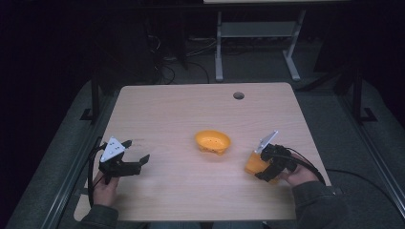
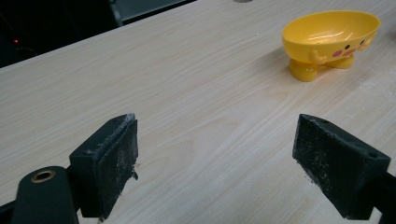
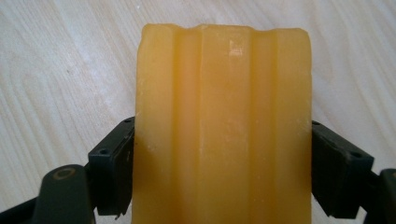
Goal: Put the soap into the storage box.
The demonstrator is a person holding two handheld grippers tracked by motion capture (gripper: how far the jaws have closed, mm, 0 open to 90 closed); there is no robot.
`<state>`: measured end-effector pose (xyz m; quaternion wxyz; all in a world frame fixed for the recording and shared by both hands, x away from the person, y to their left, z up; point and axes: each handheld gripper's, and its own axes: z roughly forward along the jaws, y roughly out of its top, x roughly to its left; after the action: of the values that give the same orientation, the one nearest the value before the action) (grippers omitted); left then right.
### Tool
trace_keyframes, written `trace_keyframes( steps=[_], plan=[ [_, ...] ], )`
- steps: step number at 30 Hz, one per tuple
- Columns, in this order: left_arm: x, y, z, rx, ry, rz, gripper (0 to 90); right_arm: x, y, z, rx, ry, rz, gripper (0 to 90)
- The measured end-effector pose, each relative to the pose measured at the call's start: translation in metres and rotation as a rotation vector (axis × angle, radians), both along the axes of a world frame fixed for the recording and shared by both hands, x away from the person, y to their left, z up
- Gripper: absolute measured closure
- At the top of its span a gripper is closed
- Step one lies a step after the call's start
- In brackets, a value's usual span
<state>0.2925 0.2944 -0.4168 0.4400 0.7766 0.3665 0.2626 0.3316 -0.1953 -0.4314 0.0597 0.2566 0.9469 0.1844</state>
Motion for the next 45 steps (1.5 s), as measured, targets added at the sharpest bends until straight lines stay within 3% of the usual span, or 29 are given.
trace_keyframes(
  steps=[23, 45],
  plan=[
    [0.0, 0.001, 0.0, 0.001, 0.004, -0.001, 13.5, 0.007, 0.004, 0.025, 0.02, -0.027, 0.017, 20.6],
    [0.0, 0.0, 0.0, 0.002, 0.005, 0.0, 13.4, 0.02, 0.015, 0.033, 0.008, -0.032, 0.056, 20.6]
  ],
)
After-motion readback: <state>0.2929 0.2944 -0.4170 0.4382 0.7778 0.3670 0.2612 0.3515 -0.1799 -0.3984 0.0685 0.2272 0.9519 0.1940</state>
